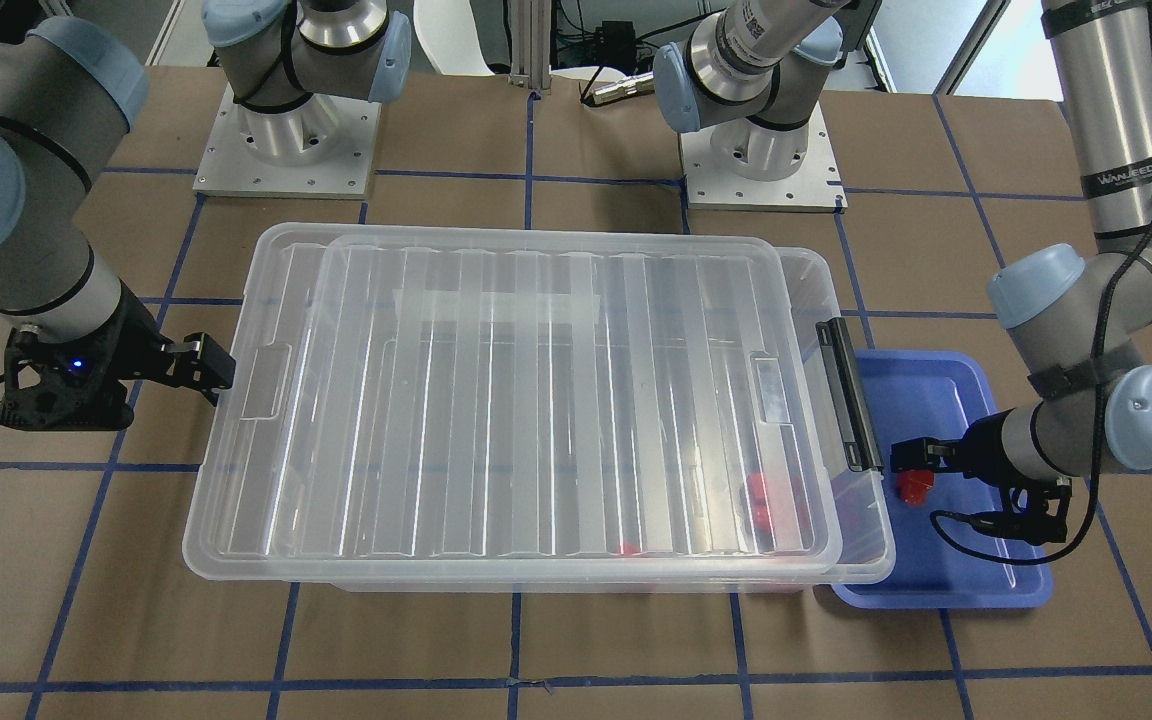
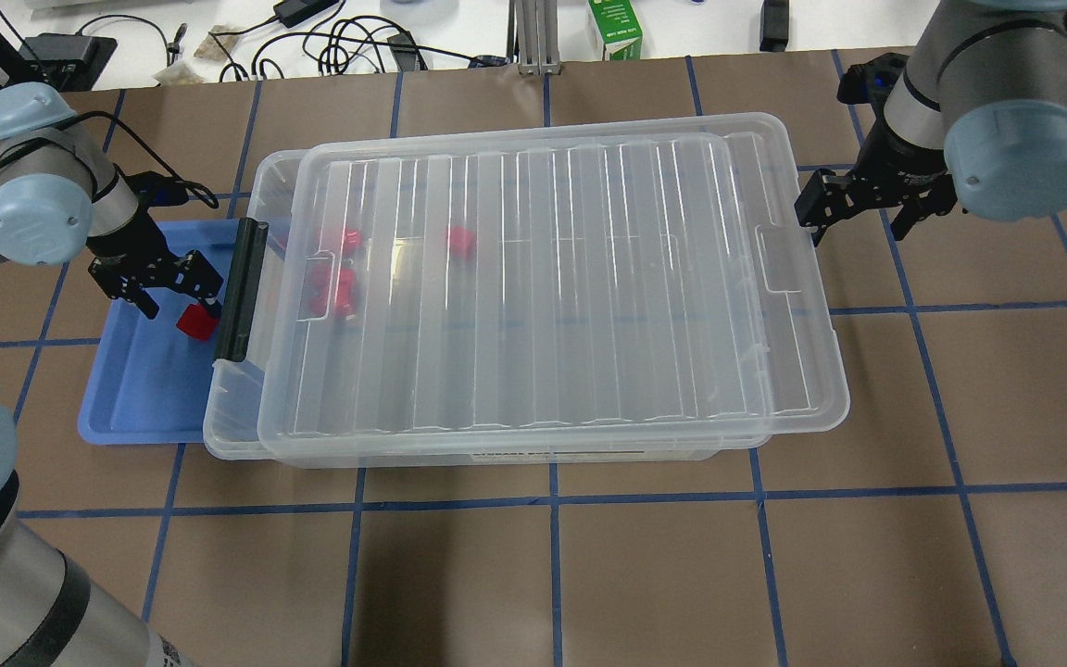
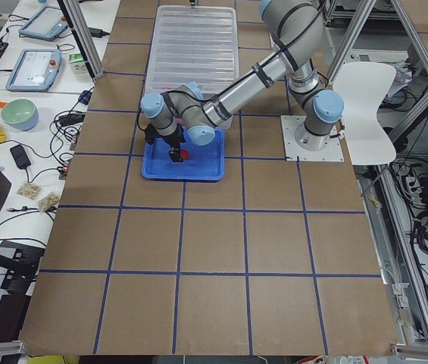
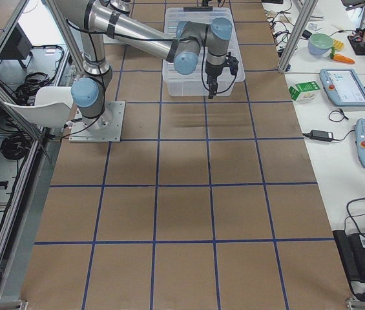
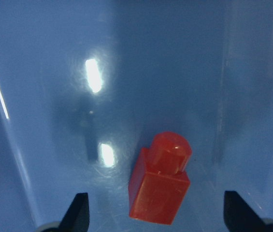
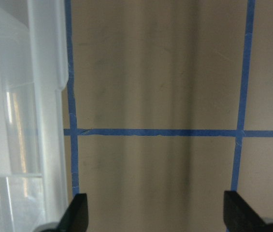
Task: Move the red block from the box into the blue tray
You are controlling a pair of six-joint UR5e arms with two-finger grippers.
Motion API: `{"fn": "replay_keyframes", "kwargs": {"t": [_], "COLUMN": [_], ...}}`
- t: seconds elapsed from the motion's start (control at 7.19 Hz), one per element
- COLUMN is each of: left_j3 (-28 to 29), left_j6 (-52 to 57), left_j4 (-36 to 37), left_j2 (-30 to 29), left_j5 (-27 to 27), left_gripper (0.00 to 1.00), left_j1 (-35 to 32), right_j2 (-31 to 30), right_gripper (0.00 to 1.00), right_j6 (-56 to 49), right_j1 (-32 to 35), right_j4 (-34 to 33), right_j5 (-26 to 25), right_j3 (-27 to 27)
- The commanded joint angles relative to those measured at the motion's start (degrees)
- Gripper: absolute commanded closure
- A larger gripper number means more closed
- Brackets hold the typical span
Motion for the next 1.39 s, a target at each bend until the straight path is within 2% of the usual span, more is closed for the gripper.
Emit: {"fn": "replay_keyframes", "kwargs": {"t": [0.0,0.42,0.56,0.7,0.83,0.97,1.25], "left_j3": [1.1,9.1,10.9,11.5,11.5,11.4,10.4], "left_j6": [0.1,-0.4,-2.6,-9.5,-14.8,-16.6,-23.4], "left_j4": [-2.6,-17.0,-19.2,-20.2,-20.4,-23.2,-23.5], "left_j2": [3.5,10.4,12.6,15.3,17.7,20.5,22.8], "left_j5": [1.1,0.2,-0.9,-1.0,-1.0,-0.9,-1.0], "left_gripper": [0.0,0.0,0.0,0.0,0.0,0.0,0.0], "left_j1": [-0.4,-1.3,-3.9,-8.2,-13.1,-16.6,-20.6], "right_j2": [0.5,0.1,-0.6,-1.7,-4.7,-7.6,-9.9], "right_gripper": [0.0,0.0,0.0,0.0,0.0,0.0,0.0], "right_j6": [1.1,0.1,0.0,0.0,0.0,0.1,0.9], "right_j1": [2.3,1.1,0.3,0.2,0.4,0.4,1.1], "right_j4": [-1.6,-1.8,2.0,6.3,13.7,17.2,17.7], "right_j5": [0.0,-0.7,-0.9,-0.5,-0.6,0.6,1.0], "right_j3": [0.0,-2.5,-5.7,-9.0,-12.2,-13.4,-11.8]}}
